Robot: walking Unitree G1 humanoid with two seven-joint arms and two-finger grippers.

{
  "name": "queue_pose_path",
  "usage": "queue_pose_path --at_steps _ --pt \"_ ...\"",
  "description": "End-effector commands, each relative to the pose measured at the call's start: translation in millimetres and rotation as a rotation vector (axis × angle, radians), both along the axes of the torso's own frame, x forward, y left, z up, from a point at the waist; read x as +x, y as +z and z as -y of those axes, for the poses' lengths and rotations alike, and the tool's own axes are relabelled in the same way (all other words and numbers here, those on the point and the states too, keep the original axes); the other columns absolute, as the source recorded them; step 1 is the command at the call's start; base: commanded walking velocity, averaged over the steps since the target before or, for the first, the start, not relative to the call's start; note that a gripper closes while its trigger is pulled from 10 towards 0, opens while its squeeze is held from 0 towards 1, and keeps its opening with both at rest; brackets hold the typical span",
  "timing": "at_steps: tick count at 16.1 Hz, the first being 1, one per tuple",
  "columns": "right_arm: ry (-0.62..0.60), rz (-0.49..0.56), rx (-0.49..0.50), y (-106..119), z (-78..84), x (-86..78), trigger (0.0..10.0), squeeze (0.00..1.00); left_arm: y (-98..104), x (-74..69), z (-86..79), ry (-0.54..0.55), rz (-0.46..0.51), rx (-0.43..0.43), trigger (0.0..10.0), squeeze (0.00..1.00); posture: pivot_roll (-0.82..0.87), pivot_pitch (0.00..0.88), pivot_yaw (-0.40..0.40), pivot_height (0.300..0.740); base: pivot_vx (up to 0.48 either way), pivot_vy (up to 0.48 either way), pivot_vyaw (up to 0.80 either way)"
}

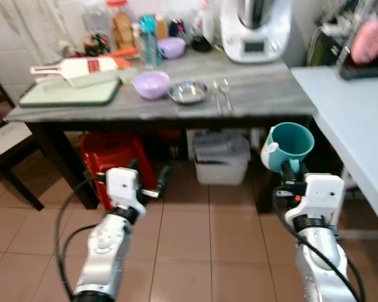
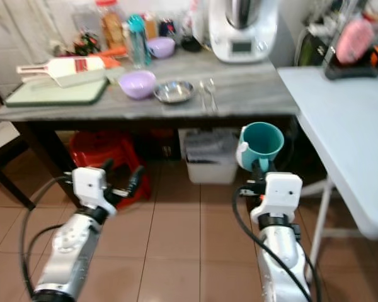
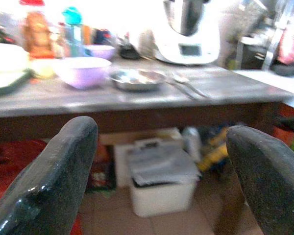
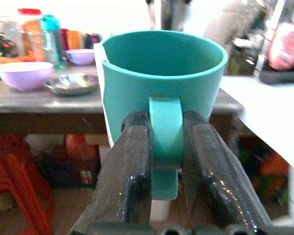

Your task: Setting the table

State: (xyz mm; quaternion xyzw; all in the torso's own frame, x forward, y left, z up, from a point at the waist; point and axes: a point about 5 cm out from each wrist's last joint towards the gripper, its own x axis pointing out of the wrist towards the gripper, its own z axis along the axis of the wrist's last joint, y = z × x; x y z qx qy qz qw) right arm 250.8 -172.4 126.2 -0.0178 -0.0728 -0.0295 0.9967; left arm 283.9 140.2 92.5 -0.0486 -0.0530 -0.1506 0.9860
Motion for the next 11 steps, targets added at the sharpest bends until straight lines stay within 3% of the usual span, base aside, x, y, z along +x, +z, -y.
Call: queue_pose_path --at_steps 1,11 --pt "0.032 0.031 0.004 6.3 -9.7 2.6 10.0 0.00 0.4 0.1 -9.1 0.025 -0.002 0.015 10.0 0.00 -0.02 0.000 0.041 0.740 0.480 0.000 0.00" --pt "0.027 0.040 0.003 6.4 -11.2 5.0 10.0 0.00 3.7 3.8 -9.1 0.006 0.004 0.026 10.0 0.00 -0.01 0.000 0.051 0.740 0.480 0.000 0.09"
